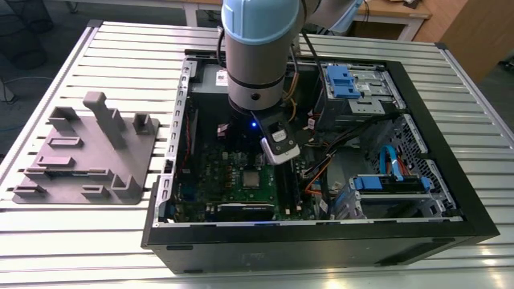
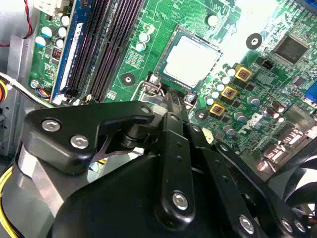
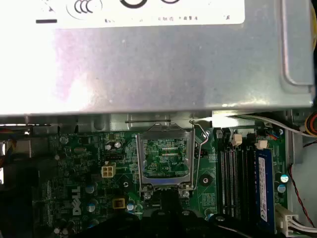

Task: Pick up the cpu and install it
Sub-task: 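Close the cpu cover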

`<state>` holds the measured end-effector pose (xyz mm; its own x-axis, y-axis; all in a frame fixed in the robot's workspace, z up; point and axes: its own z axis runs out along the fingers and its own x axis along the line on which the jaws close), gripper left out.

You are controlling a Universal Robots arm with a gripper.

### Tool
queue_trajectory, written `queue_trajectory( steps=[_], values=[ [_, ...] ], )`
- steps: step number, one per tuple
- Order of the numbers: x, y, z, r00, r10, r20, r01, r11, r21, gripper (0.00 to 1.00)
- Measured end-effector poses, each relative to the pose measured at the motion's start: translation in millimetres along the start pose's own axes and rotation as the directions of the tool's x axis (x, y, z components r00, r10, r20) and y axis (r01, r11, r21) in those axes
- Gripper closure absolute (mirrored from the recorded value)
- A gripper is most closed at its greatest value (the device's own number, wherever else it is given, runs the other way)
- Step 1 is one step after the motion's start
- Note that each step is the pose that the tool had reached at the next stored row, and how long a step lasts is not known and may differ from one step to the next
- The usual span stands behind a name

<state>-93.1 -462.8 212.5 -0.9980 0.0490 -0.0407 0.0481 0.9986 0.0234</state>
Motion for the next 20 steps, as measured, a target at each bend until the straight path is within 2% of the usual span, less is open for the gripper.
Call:
queue_trajectory(
  steps=[1, 9, 12, 20],
  values=[
    [0.3, 3.9, 2.0, 1.0, 0.0, 0.0, 0.0, 1.0, 0.0, 0.89],
    [0.3, 4.8, 2.4, 1.0, 0.0, 0.0, 0.0, 1.0, 0.0, 0.89],
    [0.5, 6.9, 3.4, 1.0, 0.0, 0.0, 0.0, 1.0, 0.0001, 0.89],
    [0.3, 7.0, 0.2, 1.0, 0.0, 0.0, 0.0, 1.0, 0.0001, 0.89]
  ],
)
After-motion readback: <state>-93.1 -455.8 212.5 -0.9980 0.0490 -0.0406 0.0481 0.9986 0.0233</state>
